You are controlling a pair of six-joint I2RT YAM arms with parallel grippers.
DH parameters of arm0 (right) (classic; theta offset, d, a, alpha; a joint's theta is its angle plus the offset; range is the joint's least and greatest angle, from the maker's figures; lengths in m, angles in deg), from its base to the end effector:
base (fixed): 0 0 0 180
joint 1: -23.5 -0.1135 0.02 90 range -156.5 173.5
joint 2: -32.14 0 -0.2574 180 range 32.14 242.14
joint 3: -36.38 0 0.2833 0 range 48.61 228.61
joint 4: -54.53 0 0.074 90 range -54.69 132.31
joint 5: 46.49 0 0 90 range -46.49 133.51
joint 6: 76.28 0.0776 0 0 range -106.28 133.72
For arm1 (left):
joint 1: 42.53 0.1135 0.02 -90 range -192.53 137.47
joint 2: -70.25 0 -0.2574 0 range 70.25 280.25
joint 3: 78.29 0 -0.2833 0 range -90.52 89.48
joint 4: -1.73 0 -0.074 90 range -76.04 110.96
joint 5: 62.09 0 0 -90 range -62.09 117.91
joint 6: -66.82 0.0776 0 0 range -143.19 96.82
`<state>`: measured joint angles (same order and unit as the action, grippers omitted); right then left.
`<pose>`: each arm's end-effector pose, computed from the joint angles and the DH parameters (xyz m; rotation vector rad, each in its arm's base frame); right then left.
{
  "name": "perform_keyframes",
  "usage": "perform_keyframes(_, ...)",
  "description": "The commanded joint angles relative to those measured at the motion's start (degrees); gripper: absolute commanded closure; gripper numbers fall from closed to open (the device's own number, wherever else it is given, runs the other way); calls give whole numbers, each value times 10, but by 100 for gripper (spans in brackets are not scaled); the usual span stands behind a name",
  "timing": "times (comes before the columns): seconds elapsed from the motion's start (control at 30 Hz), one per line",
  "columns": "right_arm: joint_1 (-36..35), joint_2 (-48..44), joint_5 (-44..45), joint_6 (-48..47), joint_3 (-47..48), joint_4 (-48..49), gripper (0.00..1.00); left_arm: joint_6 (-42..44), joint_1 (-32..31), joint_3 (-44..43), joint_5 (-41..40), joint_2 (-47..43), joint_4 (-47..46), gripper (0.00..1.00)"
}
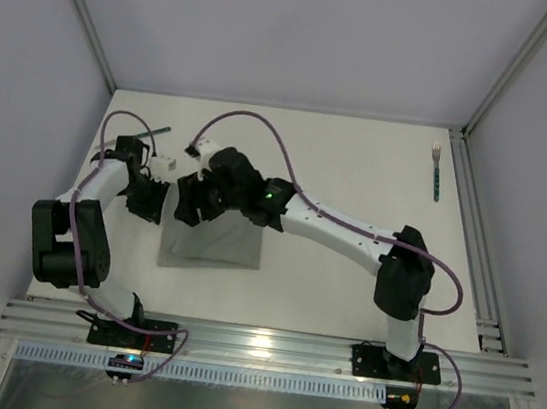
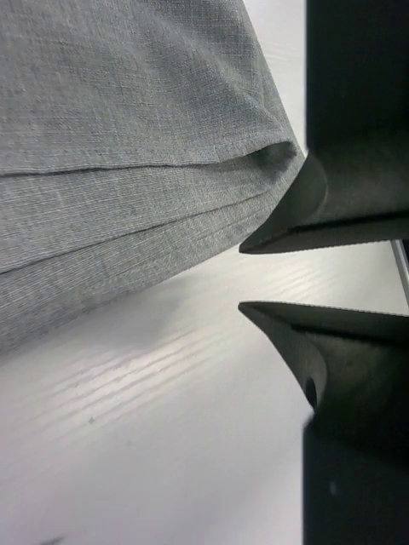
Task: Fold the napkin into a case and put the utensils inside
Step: Fold the rectangle-folded napkin at the center of the board, then move the square-folded napkin to the center of the board.
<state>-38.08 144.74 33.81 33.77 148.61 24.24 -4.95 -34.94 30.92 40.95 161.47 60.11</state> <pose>0.2415 0.4738 0.2726 -0.9073 2.0834 0.9909 0.3195 0.0249 0.1252 0.3002 2.8745 -0.2587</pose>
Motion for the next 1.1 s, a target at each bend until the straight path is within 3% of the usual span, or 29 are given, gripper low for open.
perform_keyframes(0.0,69,-62,42,37,-82,-21,35,-15,3,-33,-4,-22,6,65)
perform_keyframes(0.13,159,-86,26,91,-206,20,35,-36,3,-50,-5,19,-13,58)
perform_keyframes(0.3,214,-56,-3,89,-242,55,37,-57,1,-71,-7,79,-31,57)
perform_keyframes(0.53,227,18,-39,111,-249,115,44,-65,-17,-81,-8,141,-41,69)
perform_keyframes(0.6,233,22,-46,125,-257,131,51,-66,-27,-81,-6,148,-43,75)
perform_keyframes(0.63,236,25,-48,129,-270,146,63,-61,-29,-80,1,150,-45,80)
perform_keyframes(0.8,241,-3,-40,144,-317,167,92,-46,-53,-79,23,159,-51,98)
perform_keyframes(0.87,242,-41,-31,142,-357,169,97,-36,-69,-80,32,156,-52,100)
perform_keyframes(1.07,241,-182,-9,156,-516,152,97,-2,-162,-84,55,143,-43,100)
